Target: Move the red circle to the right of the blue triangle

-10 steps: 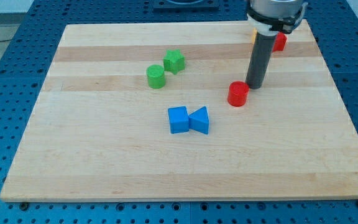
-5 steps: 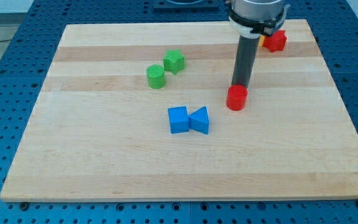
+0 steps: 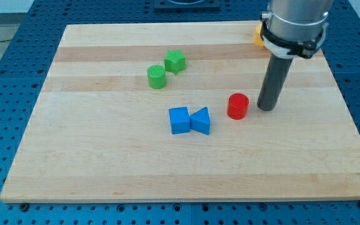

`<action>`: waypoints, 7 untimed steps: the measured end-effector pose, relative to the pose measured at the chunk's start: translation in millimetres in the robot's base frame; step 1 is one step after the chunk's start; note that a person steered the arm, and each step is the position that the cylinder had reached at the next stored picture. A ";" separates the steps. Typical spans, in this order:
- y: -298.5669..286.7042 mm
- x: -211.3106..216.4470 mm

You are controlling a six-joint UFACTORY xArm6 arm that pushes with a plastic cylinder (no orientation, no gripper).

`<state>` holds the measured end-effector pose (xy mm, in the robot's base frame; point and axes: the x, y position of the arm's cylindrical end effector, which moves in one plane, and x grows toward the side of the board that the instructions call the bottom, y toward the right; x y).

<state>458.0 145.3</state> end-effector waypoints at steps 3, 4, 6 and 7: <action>-36.4 4.5; -38.9 4.5; -34.7 4.6; 1.6 -26.9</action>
